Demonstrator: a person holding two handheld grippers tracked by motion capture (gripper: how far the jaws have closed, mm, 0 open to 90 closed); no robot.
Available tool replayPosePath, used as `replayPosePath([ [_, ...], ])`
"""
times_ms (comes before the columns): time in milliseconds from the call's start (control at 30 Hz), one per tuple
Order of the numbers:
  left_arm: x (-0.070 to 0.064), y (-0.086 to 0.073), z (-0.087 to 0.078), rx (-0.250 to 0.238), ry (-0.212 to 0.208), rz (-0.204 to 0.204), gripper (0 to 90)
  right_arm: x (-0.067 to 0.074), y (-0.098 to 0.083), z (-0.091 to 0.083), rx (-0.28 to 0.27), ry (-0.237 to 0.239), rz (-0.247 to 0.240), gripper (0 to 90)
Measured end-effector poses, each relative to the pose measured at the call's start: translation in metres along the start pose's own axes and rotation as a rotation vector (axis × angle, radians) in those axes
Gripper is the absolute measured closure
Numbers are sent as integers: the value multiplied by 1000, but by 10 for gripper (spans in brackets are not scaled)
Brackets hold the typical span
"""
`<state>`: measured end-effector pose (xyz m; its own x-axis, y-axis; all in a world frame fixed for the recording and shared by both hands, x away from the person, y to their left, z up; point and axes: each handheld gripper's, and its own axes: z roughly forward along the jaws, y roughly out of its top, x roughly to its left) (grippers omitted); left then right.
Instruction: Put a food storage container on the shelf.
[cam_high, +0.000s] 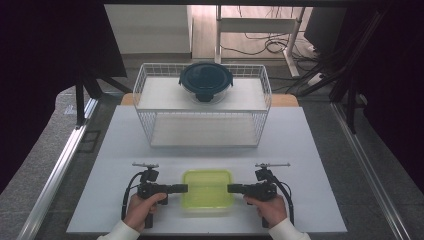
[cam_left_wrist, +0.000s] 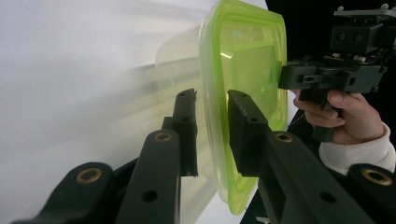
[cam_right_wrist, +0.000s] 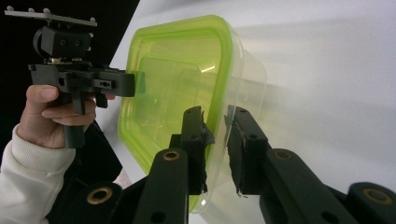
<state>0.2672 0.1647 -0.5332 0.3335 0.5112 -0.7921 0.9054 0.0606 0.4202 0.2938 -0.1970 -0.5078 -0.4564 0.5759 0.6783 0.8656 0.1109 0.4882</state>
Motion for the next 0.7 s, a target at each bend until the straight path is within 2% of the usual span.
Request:
replayPosePath([
  [233,-8,1,-3,-12,4,33,750,3,1,-3,-6,-10,-21,777],
  [300,-9,3,-6,-11,9,53,752,6,2,-4,-7,-13,-30,777],
  [467,-12,4,-9,-17,1,69,753,10,4,-6,-21,-8,-48,777],
  [700,-22,7,-16,-36,3,108,751,15,5,-9,-28,-7,-68,779],
])
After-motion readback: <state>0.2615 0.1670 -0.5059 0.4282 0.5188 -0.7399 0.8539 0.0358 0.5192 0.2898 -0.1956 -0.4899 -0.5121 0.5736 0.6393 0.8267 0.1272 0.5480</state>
